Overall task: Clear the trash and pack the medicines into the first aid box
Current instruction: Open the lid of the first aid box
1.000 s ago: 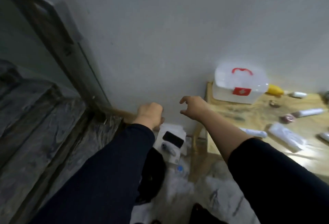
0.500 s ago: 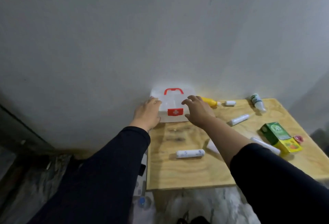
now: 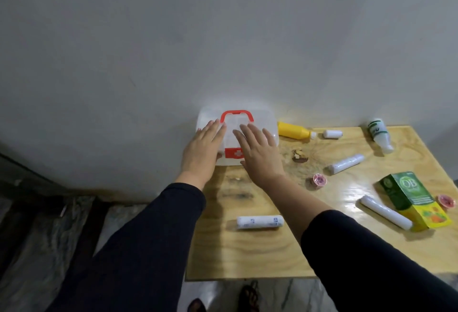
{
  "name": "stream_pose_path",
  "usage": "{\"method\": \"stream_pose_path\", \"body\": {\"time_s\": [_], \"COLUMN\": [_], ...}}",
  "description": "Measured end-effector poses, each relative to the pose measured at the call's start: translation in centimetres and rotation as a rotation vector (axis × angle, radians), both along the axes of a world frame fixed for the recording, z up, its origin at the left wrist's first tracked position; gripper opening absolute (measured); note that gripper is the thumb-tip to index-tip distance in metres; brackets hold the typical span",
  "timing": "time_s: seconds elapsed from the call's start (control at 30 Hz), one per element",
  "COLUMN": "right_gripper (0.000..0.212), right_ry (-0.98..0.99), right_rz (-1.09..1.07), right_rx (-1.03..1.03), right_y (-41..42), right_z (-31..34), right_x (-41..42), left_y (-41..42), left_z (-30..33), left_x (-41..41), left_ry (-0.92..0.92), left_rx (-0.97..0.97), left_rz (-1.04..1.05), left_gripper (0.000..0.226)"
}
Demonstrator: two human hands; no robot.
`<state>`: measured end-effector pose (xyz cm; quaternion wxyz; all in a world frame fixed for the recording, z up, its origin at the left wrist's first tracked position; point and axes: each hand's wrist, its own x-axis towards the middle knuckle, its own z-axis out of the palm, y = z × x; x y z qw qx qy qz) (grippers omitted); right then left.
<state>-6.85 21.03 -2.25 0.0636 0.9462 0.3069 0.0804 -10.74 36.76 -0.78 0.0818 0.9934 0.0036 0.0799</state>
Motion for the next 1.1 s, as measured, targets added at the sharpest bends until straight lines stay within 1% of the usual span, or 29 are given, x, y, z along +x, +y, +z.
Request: {"method": "stream_pose_path", "body": {"time_s": [0.1, 0.23, 0.37, 0.43, 0.53, 0.6, 0.7, 0.83, 0.9, 0.97, 1.03, 1.1], "right_gripper": [0.08, 0.073, 0.07, 0.064, 0.045, 0.036, 0.032, 0.028, 0.03, 0.044, 0.064, 0.075], "right_ry": [-0.023, -0.064, -0.033, -0.033, -0.059, -0.073, -0.068, -0.142, -0.201, -0.2, -0.125, -0.041], "right_rz": [0.008, 0.037, 0.08, 0.099, 0.151, 0.172, 0.175, 0.221, 0.223, 0.125, -0.035, -0.184], "right_rx": [-0.015, 0.003, 0.015, 0.062, 0.15, 0.211, 0.277, 0.336, 0.355, 0.366, 0.335, 0.349], "right_y": [0.0, -0.3, -1.5, -2.2, -3.0, -3.2, -3.4, -3.3, -3.4, -3.6, -4.1, -4.6], "right_z": [-0.4, 0.2, 0.6, 0.8, 1.1, 1.7, 2.2, 3.7, 4.8, 5.7, 5.7, 5.3], "right_x": [0.4, 0.3, -0.7, -1.3, -1.8, -1.8, -2.0, -1.6, -1.2, -0.9, -0.7, -0.6], "left_y": [0.3, 0.3, -0.2, -0.4, -0.7, -0.7, -0.8, -0.8, -0.5, -0.2, 0.1, 0.3], "left_z": [-0.1, 0.6, 1.0, 1.0, 1.2, 1.6, 2.2, 4.3, 5.7, 7.0, 8.0, 9.1], "left_x": [0.1, 0.0, -0.3, -0.5, -0.9, -1.1, -1.2, -1.0, -0.6, 0.0, 0.5, 1.1], "left_ry": [-0.012, -0.007, 0.022, 0.029, 0.041, 0.055, 0.07, 0.074, 0.067, 0.051, 0.019, -0.006], "left_rx": [0.009, 0.012, 0.03, 0.026, 0.024, 0.017, 0.025, 0.057, 0.07, 0.063, 0.063, 0.072], "left_rz": [-0.009, -0.017, -0.025, -0.032, -0.048, -0.071, -0.09, -0.086, -0.088, -0.086, -0.092, -0.089], "left_gripper": [0.076, 0.075, 0.075, 0.074, 0.072, 0.072, 0.072, 0.067, 0.063, 0.059, 0.054, 0.05]}}
